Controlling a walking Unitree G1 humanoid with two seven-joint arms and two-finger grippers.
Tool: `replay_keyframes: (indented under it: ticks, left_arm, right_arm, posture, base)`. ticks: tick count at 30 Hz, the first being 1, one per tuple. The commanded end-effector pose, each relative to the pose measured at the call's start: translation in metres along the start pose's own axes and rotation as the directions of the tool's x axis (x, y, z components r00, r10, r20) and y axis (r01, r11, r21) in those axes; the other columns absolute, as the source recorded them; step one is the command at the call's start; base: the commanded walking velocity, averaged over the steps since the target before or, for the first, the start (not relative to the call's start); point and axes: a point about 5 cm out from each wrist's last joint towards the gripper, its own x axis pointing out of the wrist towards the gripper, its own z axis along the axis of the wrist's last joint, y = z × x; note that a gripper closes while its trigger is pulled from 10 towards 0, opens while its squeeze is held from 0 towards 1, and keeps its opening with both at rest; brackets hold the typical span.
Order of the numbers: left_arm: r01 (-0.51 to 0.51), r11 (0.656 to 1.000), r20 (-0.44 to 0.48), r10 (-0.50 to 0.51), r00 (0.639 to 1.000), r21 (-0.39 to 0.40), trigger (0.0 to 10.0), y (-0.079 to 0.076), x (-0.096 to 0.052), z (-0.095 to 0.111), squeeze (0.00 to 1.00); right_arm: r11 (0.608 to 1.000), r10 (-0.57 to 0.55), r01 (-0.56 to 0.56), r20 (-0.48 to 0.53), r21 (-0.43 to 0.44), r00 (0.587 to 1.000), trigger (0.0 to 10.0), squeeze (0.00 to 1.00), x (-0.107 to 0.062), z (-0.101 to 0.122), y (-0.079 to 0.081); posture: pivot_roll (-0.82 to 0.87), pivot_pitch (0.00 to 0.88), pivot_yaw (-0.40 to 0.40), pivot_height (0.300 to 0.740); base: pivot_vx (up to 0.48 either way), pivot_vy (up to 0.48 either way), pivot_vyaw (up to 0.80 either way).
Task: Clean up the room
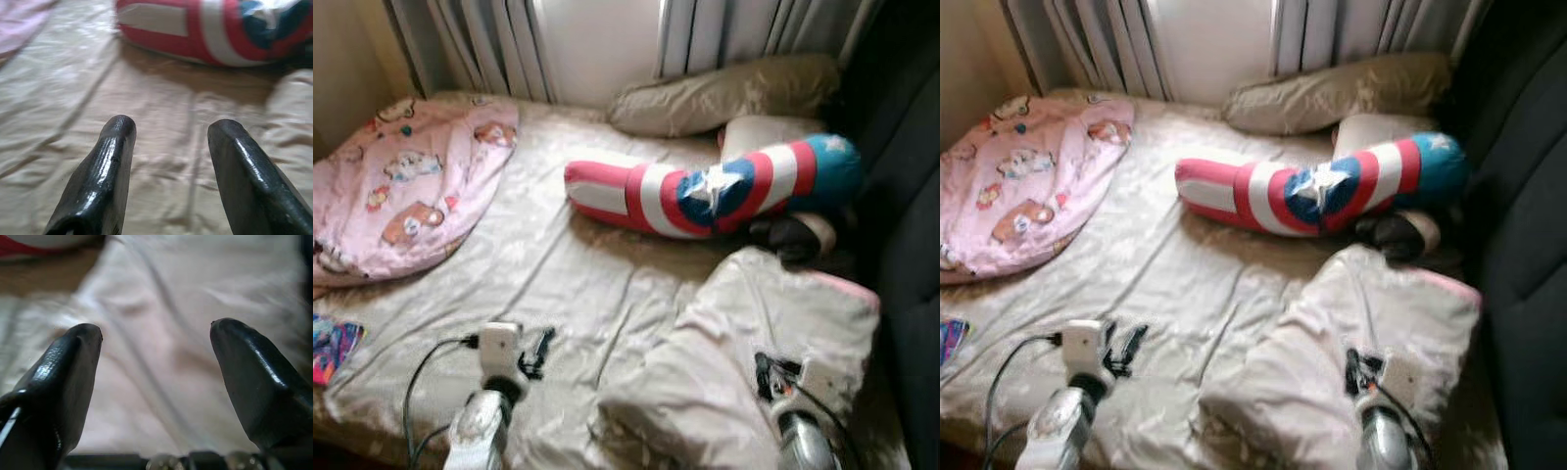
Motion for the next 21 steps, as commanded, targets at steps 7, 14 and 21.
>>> replay_keyframes:
  ticks: [7,14,21]
  left_arm:
    - [0.005,1.000,-0.019,-0.005,1.000,0.011,10.0,0.0007,0.0006,-0.0004,0.00]
    - [0.002,1.000,-0.020,-0.002,1.000,0.019,10.0,0.0009,0.0023,0.0006,0.00]
    - [0.005,1.000,-0.023,-0.005,1.000,0.011,10.0,-0.0012,0.0030,0.0006,0.00]
  right_arm:
    - [1.000,-0.004,0.004,0.020,0.003,1.000,10.0,0.00,0.0024,0.0050,-0.0011]
    - [1.000,-0.004,0.004,0.011,0.002,1.000,10.0,0.00,0.0026,0.0044,0.0000]
    - [1.000,0.001,-0.001,-0.018,-0.005,1.000,10.0,0.00,0.0026,0.0013,0.0005]
  posture:
    - [0.06,0.062,-0.070,0.740]
    - [0.06,0.063,-0.070,0.740]
    - [0.06,0.063,-0.070,0.740]
  base:
    - [0.000,-0.192,-0.18]
    - [0.000,0.000,0.00]
    - [0.000,-0.182,0.00]
